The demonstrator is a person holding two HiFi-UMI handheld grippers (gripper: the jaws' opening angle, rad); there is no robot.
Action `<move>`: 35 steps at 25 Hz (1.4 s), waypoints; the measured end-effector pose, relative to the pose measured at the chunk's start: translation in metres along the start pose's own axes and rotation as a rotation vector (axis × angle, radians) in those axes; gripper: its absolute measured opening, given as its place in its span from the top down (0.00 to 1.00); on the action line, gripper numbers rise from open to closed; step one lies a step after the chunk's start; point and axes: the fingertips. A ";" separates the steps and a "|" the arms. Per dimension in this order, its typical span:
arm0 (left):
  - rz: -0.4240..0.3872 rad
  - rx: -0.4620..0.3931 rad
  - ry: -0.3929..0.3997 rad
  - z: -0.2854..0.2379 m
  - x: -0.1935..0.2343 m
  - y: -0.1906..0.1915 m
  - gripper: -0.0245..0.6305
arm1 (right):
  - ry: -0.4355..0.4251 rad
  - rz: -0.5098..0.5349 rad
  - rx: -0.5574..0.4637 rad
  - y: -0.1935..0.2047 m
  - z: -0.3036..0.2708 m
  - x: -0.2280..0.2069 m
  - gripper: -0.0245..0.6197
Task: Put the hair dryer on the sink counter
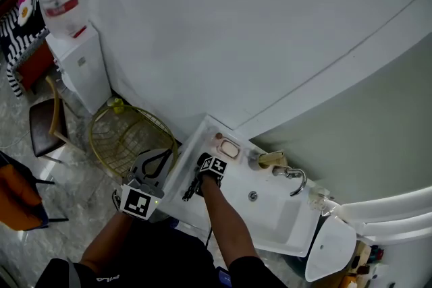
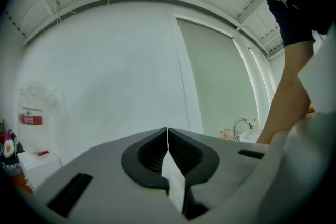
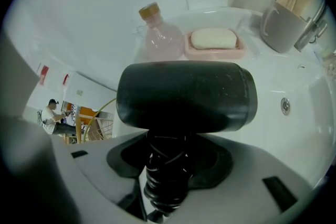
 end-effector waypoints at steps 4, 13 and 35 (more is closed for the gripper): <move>0.007 -0.013 0.008 -0.003 -0.004 -0.003 0.92 | 0.021 0.012 0.008 -0.004 -0.002 -0.001 0.62; -0.027 0.000 0.047 -0.009 -0.018 -0.003 0.92 | 0.050 0.039 -0.029 -0.007 -0.002 0.003 0.60; 0.068 0.020 0.069 -0.015 -0.030 0.004 0.92 | -0.120 0.057 -0.093 -0.007 0.034 0.015 0.53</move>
Point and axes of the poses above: the fingertips, and each gripper's own axes: z backward along the fingers, x to its left, y out of its underside, and after that the axes turned 6 degrees about -z, right-handed
